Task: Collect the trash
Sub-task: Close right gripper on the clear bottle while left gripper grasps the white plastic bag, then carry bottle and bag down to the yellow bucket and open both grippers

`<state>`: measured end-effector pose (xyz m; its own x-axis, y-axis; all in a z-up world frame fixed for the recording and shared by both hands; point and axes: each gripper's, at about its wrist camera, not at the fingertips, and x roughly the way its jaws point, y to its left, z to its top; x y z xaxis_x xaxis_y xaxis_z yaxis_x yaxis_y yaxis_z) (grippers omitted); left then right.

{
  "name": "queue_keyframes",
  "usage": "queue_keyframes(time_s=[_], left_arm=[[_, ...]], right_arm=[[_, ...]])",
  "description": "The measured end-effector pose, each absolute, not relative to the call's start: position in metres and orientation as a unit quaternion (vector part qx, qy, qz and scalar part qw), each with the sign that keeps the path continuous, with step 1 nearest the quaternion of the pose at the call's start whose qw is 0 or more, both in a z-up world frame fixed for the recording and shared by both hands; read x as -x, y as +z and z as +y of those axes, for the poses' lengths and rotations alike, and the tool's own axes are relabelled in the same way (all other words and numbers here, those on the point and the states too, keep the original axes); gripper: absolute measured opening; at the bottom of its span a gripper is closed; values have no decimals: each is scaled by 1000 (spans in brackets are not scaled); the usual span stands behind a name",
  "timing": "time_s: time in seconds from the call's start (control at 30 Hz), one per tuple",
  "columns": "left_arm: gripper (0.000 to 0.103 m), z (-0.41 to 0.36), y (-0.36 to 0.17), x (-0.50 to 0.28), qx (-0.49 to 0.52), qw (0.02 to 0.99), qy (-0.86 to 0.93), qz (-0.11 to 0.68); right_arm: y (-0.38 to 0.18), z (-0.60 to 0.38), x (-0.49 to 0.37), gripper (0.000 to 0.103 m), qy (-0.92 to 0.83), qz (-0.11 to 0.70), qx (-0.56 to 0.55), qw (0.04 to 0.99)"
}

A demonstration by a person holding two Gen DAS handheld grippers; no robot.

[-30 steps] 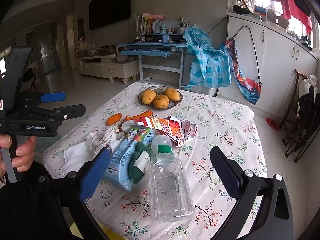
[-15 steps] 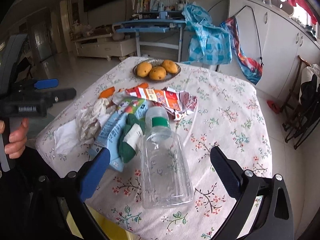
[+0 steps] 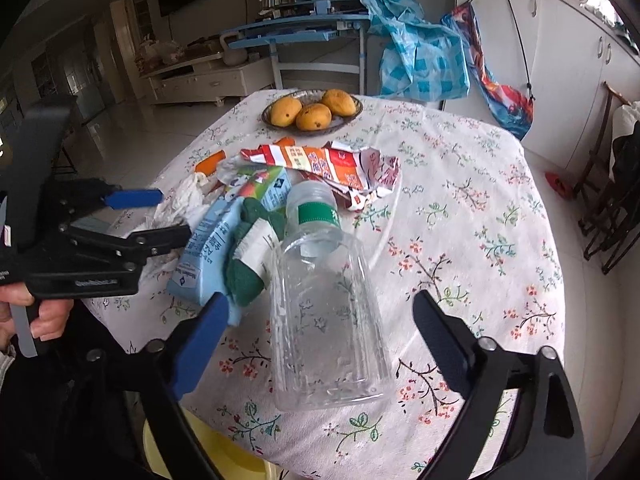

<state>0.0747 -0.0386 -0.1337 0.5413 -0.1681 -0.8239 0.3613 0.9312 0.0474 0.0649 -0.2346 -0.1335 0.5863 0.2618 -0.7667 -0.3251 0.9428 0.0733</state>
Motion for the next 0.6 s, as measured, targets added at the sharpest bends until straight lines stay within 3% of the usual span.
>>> queue_keyframes(time_s=[0.07, 0.13, 0.23, 0.3, 0.6], left_arm=[[31, -40, -134, -75, -103, 869, -160, 457], [21, -36, -131, -73, -90, 870, -169, 454], [18, -29, -122, -72, -72, 878, -172, 440], [18, -21, -112, -69, -59, 890, -165, 422], [18, 13, -74, -63, 27, 928, -131, 349]], right_arm=[[-136, -235, -66, 84, 168, 430, 32, 887], [-139, -236, -67, 78, 170, 433, 28, 885], [-144, -239, -71, 62, 174, 445, 15, 879], [-149, -240, -74, 58, 173, 452, 8, 875], [-150, -240, -76, 57, 170, 447, 4, 878]])
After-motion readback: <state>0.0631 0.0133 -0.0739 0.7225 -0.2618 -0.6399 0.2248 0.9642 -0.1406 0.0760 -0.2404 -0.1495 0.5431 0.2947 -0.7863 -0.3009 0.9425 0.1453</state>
